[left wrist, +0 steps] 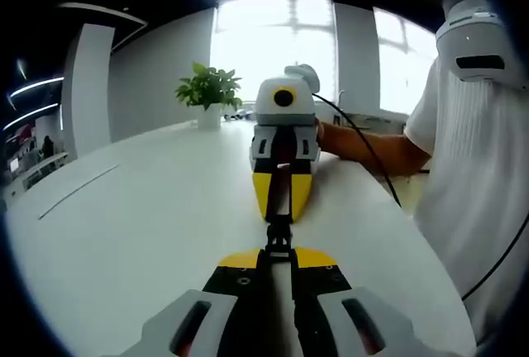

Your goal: Snap the two parts of the plastic buckle together until the buckle closes and remains connected.

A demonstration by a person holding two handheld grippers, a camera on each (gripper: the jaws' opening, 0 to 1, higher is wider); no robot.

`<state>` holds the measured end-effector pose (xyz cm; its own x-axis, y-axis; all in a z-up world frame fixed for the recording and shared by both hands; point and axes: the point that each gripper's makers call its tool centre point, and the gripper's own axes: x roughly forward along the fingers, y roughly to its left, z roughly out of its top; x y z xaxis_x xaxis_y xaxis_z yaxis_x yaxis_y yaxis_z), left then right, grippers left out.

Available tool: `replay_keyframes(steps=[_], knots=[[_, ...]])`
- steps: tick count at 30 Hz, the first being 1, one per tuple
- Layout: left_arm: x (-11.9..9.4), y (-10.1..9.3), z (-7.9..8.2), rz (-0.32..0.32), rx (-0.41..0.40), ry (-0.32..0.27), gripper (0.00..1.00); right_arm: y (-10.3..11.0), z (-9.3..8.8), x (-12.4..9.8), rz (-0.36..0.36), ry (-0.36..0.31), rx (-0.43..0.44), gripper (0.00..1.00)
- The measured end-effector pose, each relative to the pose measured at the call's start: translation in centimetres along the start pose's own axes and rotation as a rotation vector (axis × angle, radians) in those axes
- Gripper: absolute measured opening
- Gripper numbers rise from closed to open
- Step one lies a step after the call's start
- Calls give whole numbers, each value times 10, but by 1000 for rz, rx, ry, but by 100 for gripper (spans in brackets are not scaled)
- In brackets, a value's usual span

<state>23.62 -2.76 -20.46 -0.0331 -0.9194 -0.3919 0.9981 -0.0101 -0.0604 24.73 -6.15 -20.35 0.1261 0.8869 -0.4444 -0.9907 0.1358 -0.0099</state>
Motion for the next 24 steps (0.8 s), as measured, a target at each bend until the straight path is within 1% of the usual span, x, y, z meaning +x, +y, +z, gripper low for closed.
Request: replay_keyframes(steps=[6, 14, 20, 24], knots=[[3, -4, 1, -7, 13, -1, 10, 2, 2, 4, 6, -2, -7, 12], [2, -2, 1, -6, 8, 4, 10, 0, 2, 4, 7, -4, -7, 11], [3, -2, 1, -14, -4, 11, 9, 1, 2, 5, 21, -8, -4, 11], [3, -2, 2, -8, -9, 13, 9, 1, 2, 5, 14, -4, -2, 11]])
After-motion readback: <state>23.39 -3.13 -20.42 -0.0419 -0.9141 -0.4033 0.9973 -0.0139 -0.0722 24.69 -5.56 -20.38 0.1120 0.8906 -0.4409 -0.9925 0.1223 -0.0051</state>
